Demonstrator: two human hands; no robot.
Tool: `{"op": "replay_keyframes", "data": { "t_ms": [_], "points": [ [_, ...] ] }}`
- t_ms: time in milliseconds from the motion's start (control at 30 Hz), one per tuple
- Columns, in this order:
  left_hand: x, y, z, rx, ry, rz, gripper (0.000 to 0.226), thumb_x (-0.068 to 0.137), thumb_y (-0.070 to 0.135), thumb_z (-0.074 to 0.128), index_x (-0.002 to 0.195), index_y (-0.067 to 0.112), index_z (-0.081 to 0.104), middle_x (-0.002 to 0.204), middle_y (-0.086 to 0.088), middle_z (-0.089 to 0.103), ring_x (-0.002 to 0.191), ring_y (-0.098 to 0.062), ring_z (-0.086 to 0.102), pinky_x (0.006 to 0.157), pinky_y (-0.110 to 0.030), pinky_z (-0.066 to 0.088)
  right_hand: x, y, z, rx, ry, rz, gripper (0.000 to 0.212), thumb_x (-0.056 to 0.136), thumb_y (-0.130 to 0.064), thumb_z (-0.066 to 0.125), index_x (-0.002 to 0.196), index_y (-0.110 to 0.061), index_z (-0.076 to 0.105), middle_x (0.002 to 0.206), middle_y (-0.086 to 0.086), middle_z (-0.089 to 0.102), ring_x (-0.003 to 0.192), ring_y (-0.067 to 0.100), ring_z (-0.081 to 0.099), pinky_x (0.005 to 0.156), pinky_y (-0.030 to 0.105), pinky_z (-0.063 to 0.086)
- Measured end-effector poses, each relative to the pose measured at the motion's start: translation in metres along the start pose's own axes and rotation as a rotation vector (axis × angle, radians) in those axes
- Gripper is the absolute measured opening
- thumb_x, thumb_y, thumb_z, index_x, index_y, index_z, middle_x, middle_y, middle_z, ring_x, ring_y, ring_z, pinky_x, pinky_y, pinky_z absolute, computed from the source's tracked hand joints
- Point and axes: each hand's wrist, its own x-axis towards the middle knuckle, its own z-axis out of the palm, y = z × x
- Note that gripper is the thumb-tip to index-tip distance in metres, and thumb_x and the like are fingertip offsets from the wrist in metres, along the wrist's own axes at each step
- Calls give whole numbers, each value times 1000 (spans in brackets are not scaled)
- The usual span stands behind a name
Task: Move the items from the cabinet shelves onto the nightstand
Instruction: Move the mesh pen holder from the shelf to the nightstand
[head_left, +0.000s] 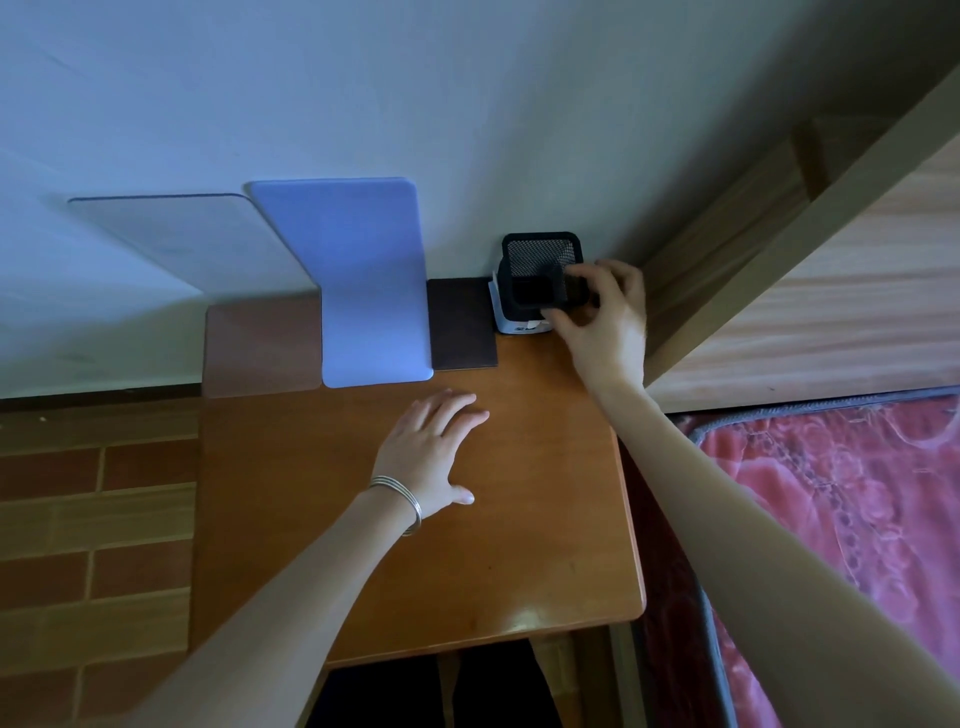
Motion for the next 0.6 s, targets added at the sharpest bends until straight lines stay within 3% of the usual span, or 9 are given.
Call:
{"op": "replay_keyframes", "data": {
  "t_ms": [67, 200, 300, 367, 467, 600],
  "points": [
    [0, 0, 0, 2, -2, 2, 92, 68, 51, 75, 144, 33, 26, 153, 11, 14, 140, -18, 10, 115, -37, 12, -9, 1, -1, 55, 15, 3, 53, 73, -15, 75, 122, -17, 54, 128, 6, 42, 110, 13, 49, 81, 12, 42],
    [2, 2, 0, 53, -28, 8, 91, 72, 55, 69, 145, 34, 19, 155, 10, 9, 141, -18, 6, 114, -36, 10, -60, 22, -6, -54, -94, -30, 62, 76, -10, 73, 131, -13, 46, 133, 7, 41, 114, 11, 45, 84, 17, 41],
    [2, 1, 0, 72, -48, 4, 92, 74, 56, 66, 147, 33, 15, 156, 10, 4, 142, -17, 0, 115, -37, 6, -101, 50, -4, -327, -361, -79, 60, 77, -12, 72, 132, -11, 47, 141, 9, 37, 123, 25, 44, 90, 37, 50],
    [-1, 0, 1, 88, -63, 10, 92, 77, 57, 63, 148, 32, 11, 156, 11, -2, 142, -16, -6, 115, -39, 1, -117, 62, -4, -437, -491, -126, 59, 79, -12, 70, 133, -7, 47, 145, 14, 35, 135, 31, 31, 104, 46, 40],
    [-5, 3, 0, 174, -99, 19, 89, 81, 60, 55, 149, 30, 5, 157, 8, -8, 142, -18, -10, 116, -41, 2, -125, 62, -8, -465, -533, -154, 58, 80, -8, 66, 133, -4, 46, 147, 15, 34, 139, 31, 25, 108, 46, 34],
    [-6, 14, -14, 320, -197, 25, 83, 87, 54, 51, 149, 24, 5, 157, -2, -7, 143, -26, -4, 114, -42, 17, -132, 53, -27, -590, -612, -194, 60, 87, -11, 53, 142, -7, 31, 150, 14, 26, 142, 28, 12, 116, 43, 16]
  ]
}}
